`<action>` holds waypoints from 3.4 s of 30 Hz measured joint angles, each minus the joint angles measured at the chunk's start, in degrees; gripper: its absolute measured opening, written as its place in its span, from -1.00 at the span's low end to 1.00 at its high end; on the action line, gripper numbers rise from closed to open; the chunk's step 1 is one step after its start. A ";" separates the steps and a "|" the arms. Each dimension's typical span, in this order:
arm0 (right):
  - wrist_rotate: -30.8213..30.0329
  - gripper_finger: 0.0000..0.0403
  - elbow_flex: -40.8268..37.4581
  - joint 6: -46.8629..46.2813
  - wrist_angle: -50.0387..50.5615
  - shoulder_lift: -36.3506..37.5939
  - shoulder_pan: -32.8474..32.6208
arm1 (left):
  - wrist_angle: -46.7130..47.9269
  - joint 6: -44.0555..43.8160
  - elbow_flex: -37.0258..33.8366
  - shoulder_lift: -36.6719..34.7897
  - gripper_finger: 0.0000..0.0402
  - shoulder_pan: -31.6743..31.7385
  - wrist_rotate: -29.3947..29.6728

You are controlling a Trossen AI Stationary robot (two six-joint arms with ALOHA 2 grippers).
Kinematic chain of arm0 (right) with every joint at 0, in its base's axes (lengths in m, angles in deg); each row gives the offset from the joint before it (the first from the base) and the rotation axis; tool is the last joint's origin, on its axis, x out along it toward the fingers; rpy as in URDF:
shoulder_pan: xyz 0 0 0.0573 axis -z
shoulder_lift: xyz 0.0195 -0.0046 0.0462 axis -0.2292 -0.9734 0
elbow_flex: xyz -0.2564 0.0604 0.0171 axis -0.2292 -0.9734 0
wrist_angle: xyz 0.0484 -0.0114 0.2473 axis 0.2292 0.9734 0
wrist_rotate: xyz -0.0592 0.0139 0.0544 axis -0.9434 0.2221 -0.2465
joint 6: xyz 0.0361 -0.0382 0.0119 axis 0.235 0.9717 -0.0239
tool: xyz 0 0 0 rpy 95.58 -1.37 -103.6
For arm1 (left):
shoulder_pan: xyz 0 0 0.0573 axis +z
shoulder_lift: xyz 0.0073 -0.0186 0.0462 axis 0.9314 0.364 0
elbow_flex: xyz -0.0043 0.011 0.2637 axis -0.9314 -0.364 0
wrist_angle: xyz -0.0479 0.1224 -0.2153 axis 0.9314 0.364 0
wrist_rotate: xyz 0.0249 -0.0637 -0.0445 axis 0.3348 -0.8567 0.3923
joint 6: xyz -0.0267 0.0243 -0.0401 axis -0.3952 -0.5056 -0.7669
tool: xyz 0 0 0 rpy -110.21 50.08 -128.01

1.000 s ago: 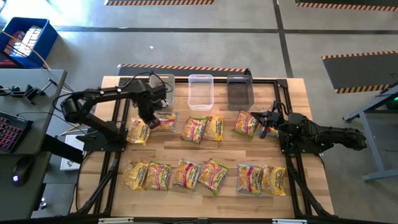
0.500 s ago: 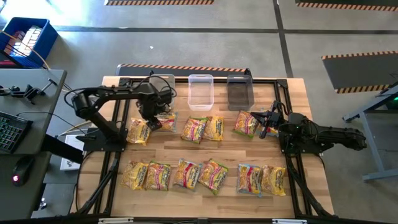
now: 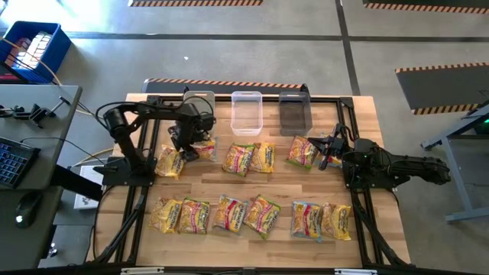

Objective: Sort Maruchan noodles
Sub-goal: Put the top left yellow noodle pack into the gray bin

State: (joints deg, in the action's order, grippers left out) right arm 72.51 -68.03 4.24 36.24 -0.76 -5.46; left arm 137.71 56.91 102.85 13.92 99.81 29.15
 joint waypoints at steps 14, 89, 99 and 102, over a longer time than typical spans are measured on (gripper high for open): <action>-0.02 -0.99 -0.01 0.00 0.00 0.01 -0.02 | 0.86 3.74 -0.22 -0.80 -0.93 -0.04 -1.65; -0.02 -0.99 0.01 0.00 0.00 0.01 -0.01 | -99.01 -30.45 -27.74 -36.39 -1.00 34.36 -28.41; -0.02 -0.99 0.01 0.00 0.00 0.00 -0.01 | -115.86 -32.65 -28.17 -20.02 -1.00 36.41 -31.22; -0.02 -0.99 0.02 0.00 0.00 0.00 -0.01 | -116.49 -31.43 -28.17 -16.77 -1.00 36.50 -31.17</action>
State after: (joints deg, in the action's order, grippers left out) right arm 72.49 -68.01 4.24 36.24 -0.76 -5.47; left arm 21.22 25.49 74.67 -2.85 136.31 -2.02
